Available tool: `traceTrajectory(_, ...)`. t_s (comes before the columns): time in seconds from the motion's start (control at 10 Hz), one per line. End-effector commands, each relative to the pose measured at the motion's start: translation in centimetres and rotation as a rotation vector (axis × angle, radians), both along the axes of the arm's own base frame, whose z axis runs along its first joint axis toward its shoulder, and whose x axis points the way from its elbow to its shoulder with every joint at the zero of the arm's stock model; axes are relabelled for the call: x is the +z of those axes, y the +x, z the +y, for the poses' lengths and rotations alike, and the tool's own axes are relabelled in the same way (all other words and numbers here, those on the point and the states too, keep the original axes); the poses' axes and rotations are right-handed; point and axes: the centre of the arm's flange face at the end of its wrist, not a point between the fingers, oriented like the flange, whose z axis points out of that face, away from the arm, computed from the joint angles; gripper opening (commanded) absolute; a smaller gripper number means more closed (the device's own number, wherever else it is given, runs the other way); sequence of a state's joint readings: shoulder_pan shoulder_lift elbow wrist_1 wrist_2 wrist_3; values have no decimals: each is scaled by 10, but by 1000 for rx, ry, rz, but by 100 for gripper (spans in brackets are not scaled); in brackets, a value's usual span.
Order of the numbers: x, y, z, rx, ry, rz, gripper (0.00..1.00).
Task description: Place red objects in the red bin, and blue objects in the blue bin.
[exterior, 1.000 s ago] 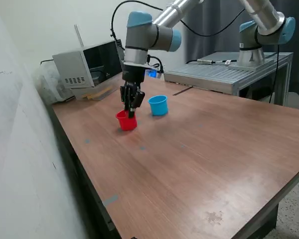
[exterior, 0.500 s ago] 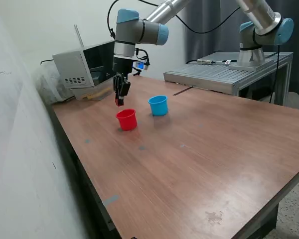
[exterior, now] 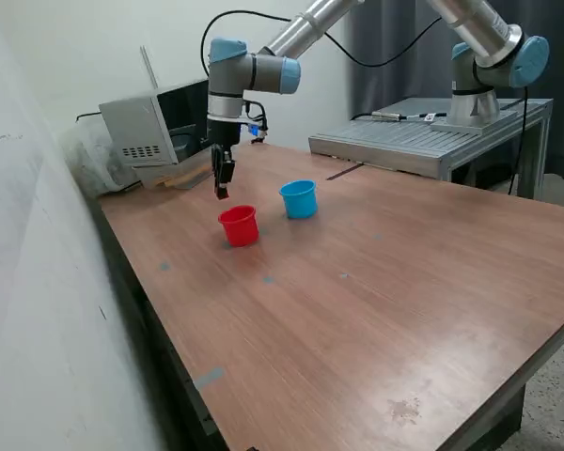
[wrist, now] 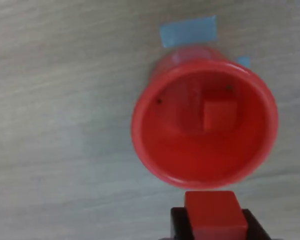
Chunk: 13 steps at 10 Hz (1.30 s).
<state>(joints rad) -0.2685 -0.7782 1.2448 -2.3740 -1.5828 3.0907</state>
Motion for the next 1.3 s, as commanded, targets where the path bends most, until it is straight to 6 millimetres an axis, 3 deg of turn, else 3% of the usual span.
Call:
traceTrajectory(0.0, -9, 6, -2, 4, -8, -21, 0)
traceTrajectory(0.5, -19, 11, -10, 20, -18, -51, 0)
traceTrajectory(0.6, -19, 12, -10, 21, -20, -60, 100)
traceTrajectory(1.1, -20, 21, -17, 54, -27, -114, 100)
traceTrajectory(1.2, 0, 37, -23, 56, -28, -117, 100)
